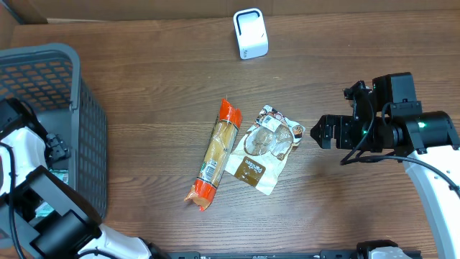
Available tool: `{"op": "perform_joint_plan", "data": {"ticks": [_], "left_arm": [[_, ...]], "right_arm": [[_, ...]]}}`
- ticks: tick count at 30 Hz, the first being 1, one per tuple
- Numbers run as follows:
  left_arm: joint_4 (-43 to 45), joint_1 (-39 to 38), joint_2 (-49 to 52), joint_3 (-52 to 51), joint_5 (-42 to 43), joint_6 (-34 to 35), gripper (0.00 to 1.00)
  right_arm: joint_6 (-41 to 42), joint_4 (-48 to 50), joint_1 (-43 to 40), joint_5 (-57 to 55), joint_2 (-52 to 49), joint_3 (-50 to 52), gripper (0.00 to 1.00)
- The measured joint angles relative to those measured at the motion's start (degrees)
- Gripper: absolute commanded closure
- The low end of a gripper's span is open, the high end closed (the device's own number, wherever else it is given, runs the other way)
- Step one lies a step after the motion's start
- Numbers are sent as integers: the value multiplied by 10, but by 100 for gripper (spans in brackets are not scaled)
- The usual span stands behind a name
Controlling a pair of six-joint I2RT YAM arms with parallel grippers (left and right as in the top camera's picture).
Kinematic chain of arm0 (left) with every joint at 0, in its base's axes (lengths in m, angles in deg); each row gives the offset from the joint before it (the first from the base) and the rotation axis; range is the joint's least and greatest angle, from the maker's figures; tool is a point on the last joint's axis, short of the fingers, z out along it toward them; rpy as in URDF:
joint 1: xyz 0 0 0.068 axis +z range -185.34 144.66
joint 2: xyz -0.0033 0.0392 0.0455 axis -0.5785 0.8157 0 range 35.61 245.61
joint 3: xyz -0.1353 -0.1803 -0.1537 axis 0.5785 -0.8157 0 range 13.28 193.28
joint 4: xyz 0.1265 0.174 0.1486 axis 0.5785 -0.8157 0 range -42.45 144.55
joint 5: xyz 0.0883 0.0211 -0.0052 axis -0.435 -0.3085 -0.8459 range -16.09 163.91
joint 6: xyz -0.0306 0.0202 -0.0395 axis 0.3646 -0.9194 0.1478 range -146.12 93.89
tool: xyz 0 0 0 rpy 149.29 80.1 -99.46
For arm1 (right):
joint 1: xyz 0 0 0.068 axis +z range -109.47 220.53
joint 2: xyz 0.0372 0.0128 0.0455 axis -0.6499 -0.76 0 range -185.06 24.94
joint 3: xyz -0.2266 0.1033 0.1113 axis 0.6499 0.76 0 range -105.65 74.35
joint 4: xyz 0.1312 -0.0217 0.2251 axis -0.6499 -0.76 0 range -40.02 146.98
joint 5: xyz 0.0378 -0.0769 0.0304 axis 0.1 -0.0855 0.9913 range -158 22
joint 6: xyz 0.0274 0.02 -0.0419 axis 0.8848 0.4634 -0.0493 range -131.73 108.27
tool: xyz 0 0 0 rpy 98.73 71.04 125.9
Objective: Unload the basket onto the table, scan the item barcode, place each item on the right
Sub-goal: 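Grasp the white tube in the basket with the left gripper and lift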
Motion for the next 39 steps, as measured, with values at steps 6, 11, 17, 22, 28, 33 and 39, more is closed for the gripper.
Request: {"op": "perform_joint_plan", "data": {"ticks": [6, 11, 17, 22, 28, 33, 39], "left_arm": [[0, 0, 33, 0, -12, 0, 11], [18, 4, 39, 0, -37, 0, 11], [43, 12, 47, 0, -47, -3, 12], [59, 15, 63, 11, -59, -12, 30], [64, 15, 83, 17, -66, -16, 72], [61, 14, 85, 18, -85, -30, 96], [50, 12, 85, 21, -94, -34, 96]], "right_arm": [[0, 0, 0, 0, 0, 0, 0], [0, 0, 0, 0, 0, 0, 0], [0, 0, 0, 0, 0, 0, 0], [0, 0, 0, 0, 0, 0, 0], [0, 0, 0, 0, 0, 0, 0], [0, 0, 0, 0, 0, 0, 0], [0, 0, 0, 0, 0, 0, 0]]}}
